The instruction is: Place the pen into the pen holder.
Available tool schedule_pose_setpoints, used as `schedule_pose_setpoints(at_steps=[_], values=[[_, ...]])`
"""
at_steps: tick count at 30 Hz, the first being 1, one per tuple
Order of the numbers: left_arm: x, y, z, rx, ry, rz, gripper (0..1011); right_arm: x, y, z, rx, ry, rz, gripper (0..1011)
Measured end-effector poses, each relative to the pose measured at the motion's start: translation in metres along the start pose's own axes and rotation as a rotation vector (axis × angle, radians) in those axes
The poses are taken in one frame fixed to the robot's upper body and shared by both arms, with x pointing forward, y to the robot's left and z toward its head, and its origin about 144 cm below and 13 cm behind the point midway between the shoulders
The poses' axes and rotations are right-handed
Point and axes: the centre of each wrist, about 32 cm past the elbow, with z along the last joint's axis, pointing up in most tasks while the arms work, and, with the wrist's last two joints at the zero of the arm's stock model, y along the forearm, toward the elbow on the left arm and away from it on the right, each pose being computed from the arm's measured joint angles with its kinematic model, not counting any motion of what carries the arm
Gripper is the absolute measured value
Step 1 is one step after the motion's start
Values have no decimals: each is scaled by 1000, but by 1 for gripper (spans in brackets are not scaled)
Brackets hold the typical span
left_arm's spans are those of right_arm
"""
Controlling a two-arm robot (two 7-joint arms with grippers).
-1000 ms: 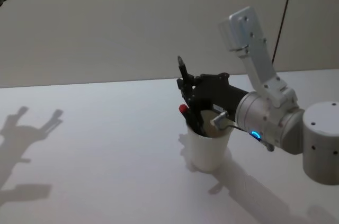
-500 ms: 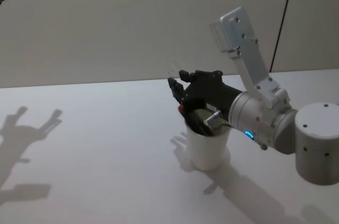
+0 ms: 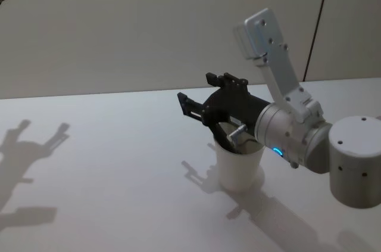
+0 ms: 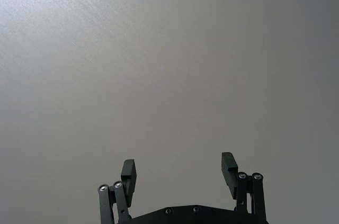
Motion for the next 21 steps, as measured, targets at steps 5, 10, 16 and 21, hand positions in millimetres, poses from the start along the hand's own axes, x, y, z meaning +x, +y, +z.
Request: schedule_pose_setpoints(at_steps=[5,10,16,21], values=[[0,0,0,0,0,0,1001,1,0,0,1,-1,-1,861],[0,0,0,0,0,0,1001,9,-8,7,21,0,-16,993],[0,0,0,0,0,0,1001,27,-29,16,57,4,-71,1001],[0,0,0,0,0,0,1001,43,-48,20,84,15,-126,1001]])
